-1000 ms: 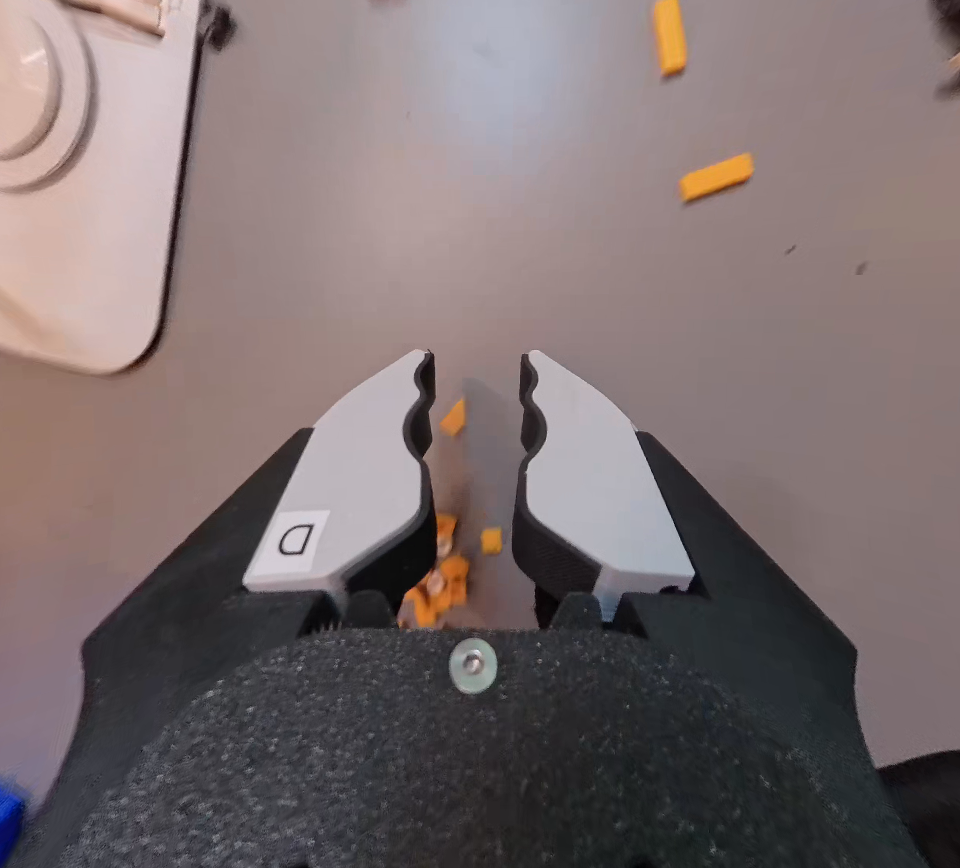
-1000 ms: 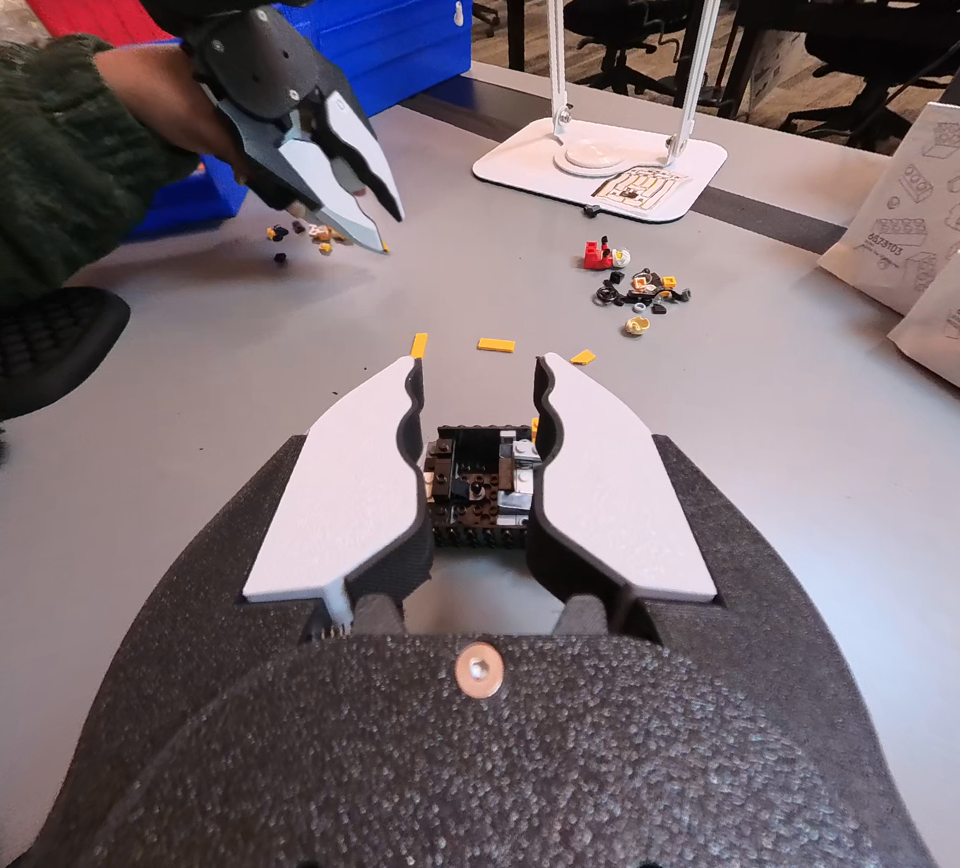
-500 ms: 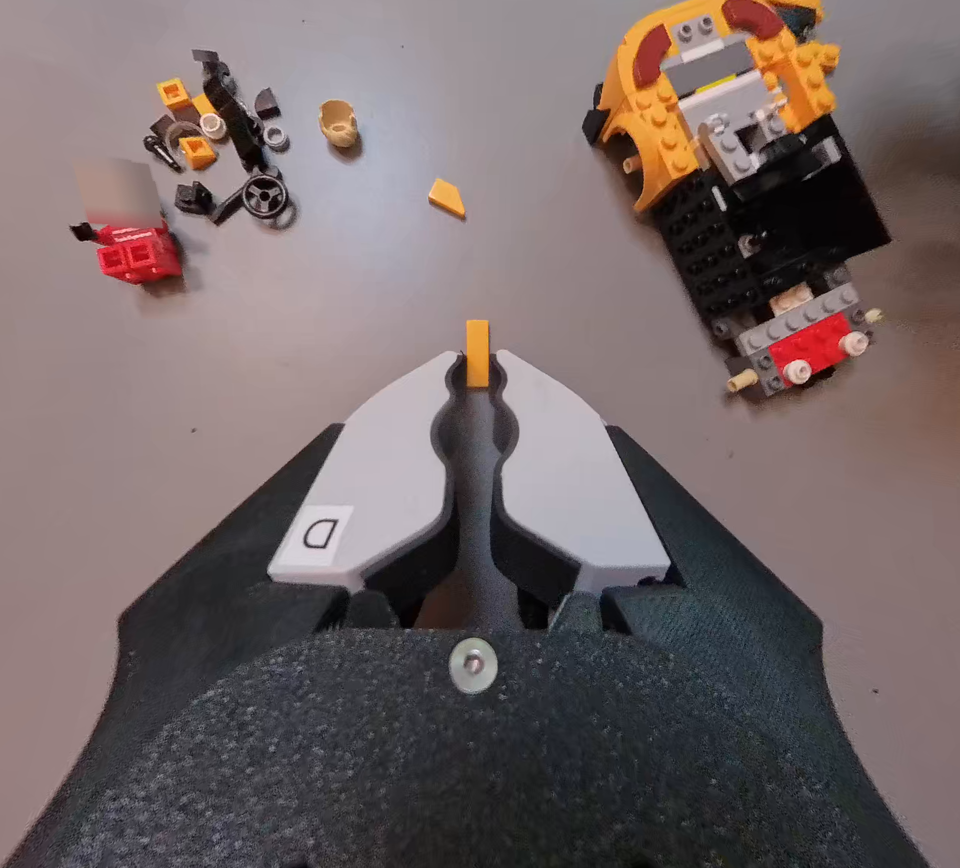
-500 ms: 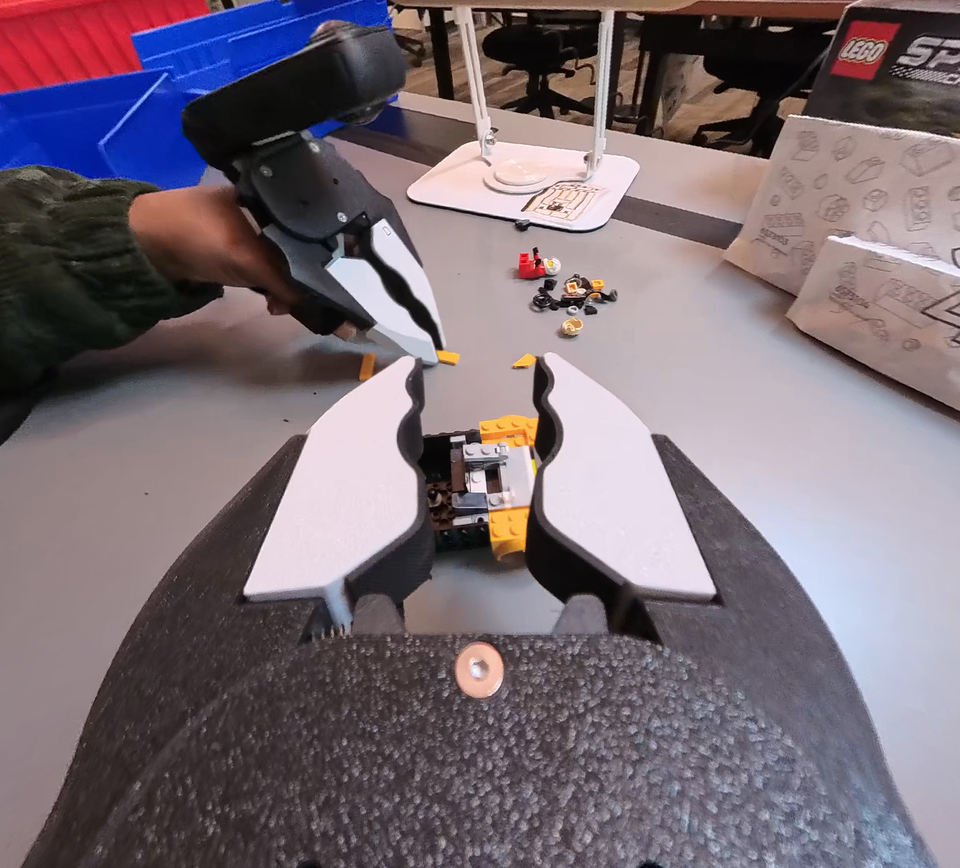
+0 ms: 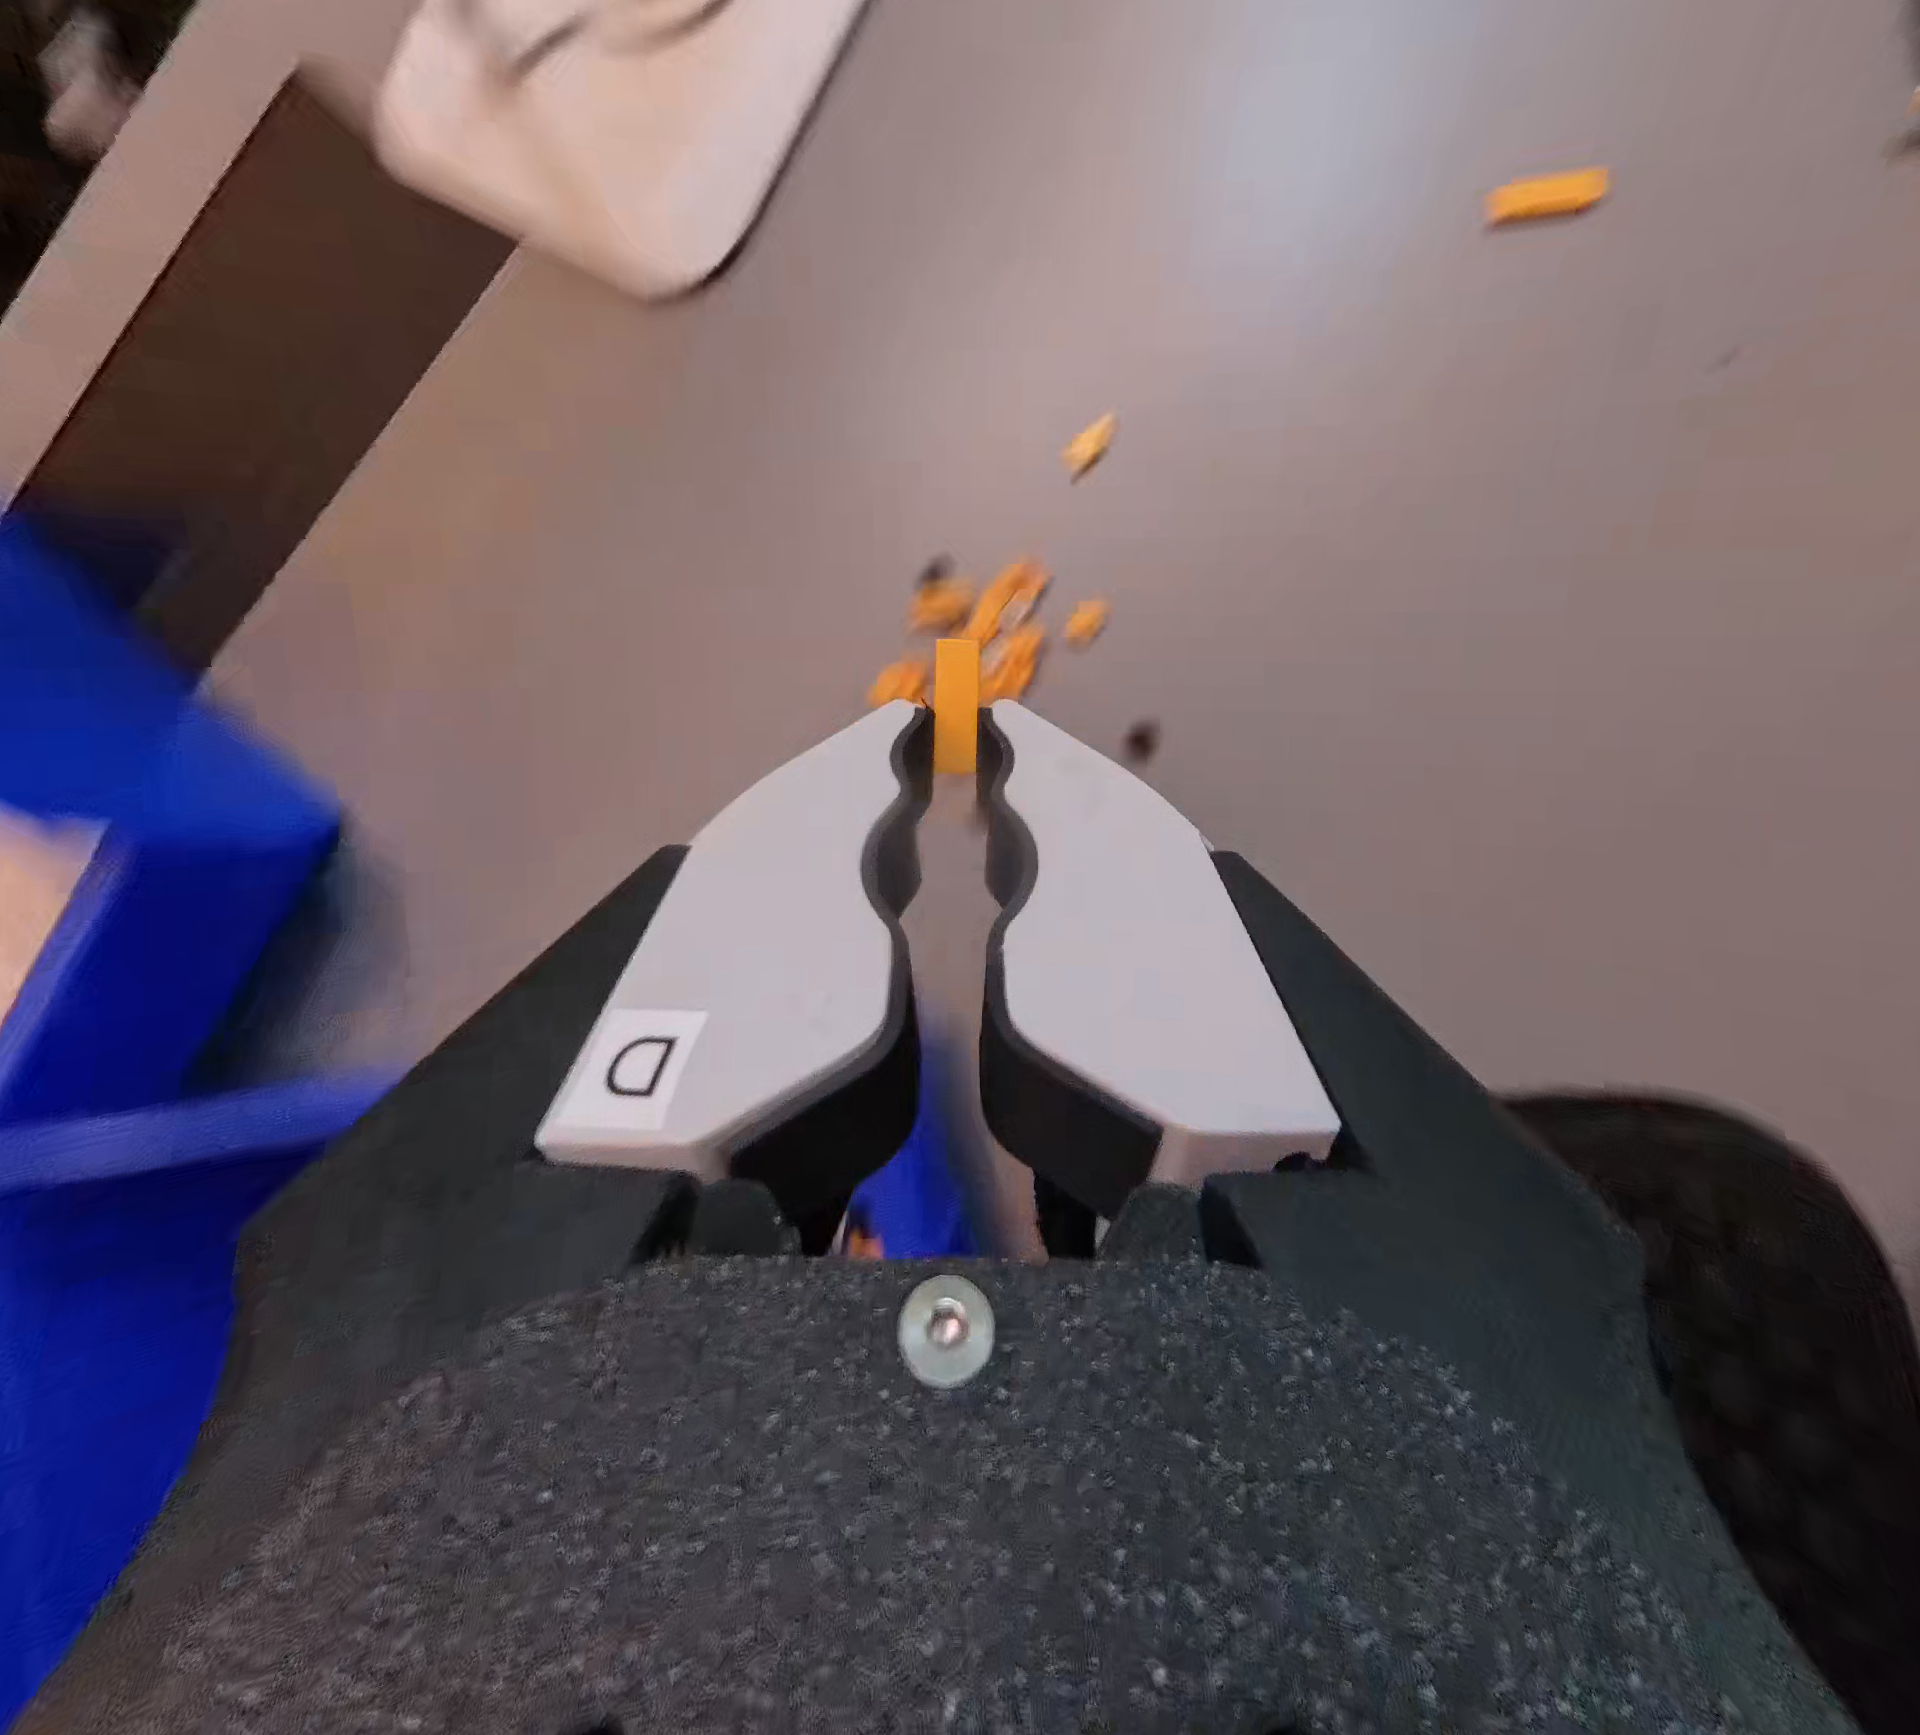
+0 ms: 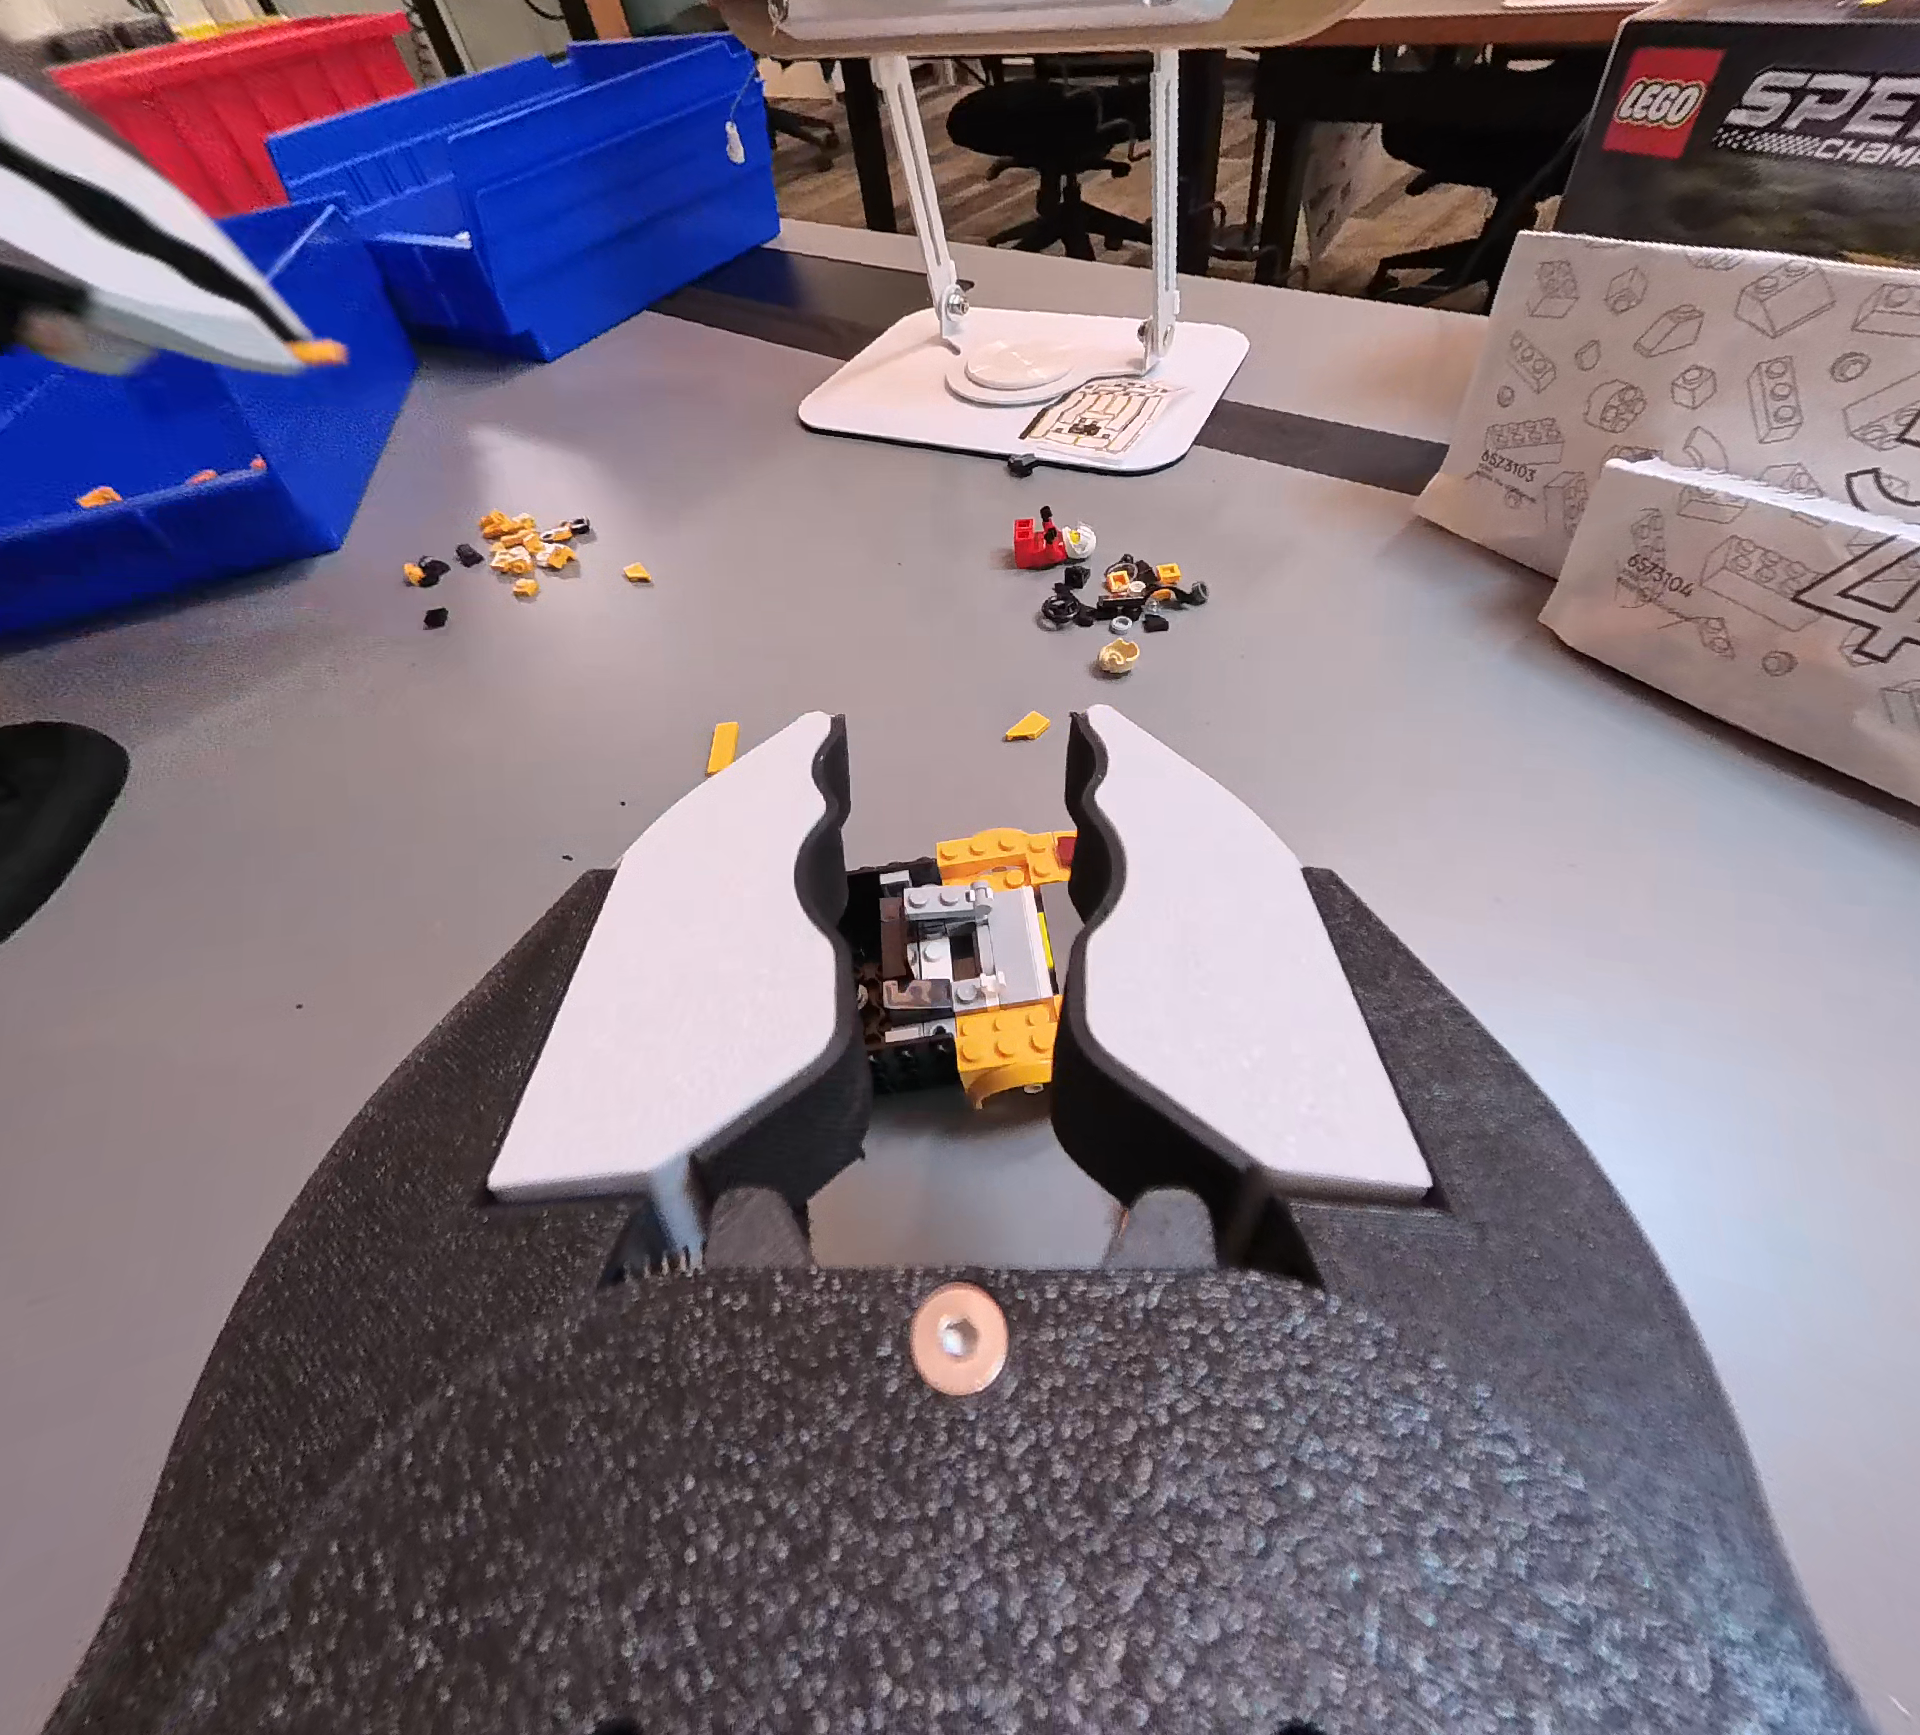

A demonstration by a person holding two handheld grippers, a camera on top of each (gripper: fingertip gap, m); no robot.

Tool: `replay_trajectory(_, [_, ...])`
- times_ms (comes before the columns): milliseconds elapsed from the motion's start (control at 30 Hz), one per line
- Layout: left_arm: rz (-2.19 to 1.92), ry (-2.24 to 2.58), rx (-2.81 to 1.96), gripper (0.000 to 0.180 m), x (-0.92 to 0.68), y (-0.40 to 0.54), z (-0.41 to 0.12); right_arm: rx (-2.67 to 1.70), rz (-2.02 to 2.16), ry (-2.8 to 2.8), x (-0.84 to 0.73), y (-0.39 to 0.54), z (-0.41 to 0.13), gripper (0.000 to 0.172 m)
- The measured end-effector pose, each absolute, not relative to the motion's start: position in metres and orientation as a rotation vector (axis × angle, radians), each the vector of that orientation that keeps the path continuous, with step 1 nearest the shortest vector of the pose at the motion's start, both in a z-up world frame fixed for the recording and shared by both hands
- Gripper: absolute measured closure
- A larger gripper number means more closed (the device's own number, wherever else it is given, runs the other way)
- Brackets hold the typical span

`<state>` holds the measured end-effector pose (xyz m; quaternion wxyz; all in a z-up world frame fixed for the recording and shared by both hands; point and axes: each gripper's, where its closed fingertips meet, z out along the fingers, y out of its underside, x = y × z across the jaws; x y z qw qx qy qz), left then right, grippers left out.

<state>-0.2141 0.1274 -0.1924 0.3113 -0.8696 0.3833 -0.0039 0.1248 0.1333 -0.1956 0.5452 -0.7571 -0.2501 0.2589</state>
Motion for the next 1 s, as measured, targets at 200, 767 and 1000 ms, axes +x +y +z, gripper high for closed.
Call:
replay_trajectory(200, [0.185,0.579,-2.537,0.173,-0.345,0.08,-0.202,-1.81,0.626,-0.61,0.119,0.132,-0.2,0.132])
replay_trajectory(767, [-0.539,1.14,-2.097,0.126,-0.054,0.113,-0.248,-1.85,0.483,-0.556,0.128,0.141,-0.209,0.13])
replay_trajectory(1000, [-0.47,1.255,-2.23,0.138,-0.008,0.135,-0.3,-1.868,0.437,-0.532,0.137,0.145,-0.211,0.13])
